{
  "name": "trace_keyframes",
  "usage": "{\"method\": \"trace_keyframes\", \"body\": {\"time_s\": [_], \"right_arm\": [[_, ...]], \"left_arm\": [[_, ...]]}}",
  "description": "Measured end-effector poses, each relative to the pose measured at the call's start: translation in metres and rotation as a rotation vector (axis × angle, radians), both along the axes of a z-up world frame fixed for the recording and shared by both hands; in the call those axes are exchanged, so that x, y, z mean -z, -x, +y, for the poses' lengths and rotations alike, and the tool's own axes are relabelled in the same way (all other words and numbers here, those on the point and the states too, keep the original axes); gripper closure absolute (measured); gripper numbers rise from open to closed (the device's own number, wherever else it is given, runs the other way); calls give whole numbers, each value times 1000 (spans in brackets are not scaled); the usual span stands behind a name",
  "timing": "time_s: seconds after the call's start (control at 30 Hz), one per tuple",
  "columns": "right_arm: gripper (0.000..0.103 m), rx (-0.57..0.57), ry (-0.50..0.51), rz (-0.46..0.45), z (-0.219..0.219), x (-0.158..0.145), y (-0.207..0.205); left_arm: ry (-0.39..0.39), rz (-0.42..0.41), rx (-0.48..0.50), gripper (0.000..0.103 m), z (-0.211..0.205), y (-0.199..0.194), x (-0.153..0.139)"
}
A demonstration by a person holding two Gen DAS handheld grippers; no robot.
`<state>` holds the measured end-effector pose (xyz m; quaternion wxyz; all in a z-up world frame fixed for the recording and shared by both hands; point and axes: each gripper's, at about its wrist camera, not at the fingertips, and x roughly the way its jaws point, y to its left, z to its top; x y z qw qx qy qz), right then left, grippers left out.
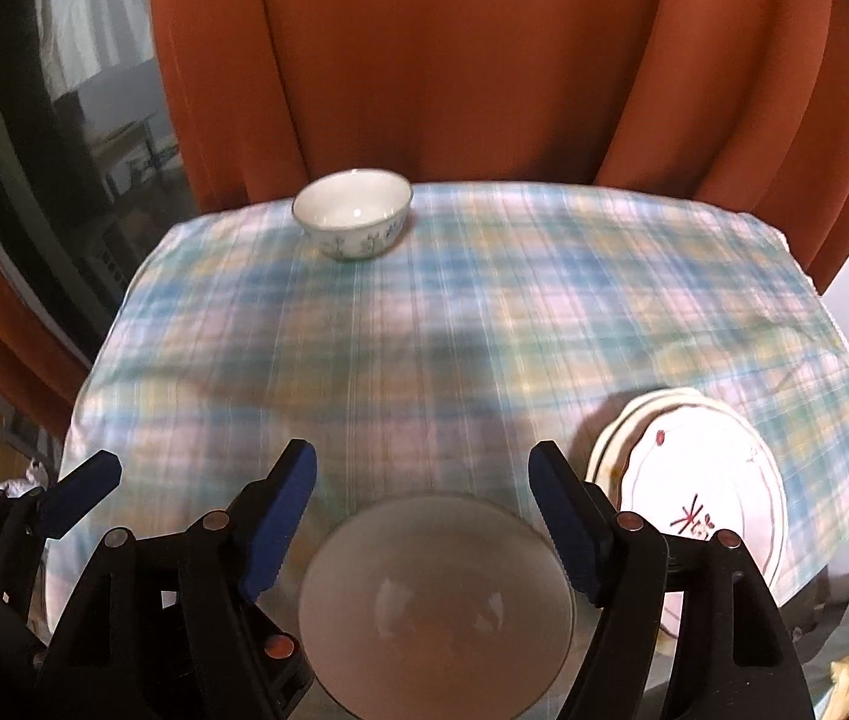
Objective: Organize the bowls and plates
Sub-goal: 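Move both open grippers to the rim of the nested bowls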
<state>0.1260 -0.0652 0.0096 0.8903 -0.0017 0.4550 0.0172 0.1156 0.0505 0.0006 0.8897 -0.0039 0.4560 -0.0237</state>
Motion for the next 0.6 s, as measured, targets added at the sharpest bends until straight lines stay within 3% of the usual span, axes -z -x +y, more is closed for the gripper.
{"method": "trace_keyframes", "body": {"time_s": [0.37, 0.6], "right_arm": [[26, -26, -13, -60, 2, -30, -52], [26, -59, -48, -66, -4, -38, -103]], "left_arm": [[-13, -65, -50, 23, 1, -55, -29], [-26, -59, -119, 24, -2, -102, -33]]}}
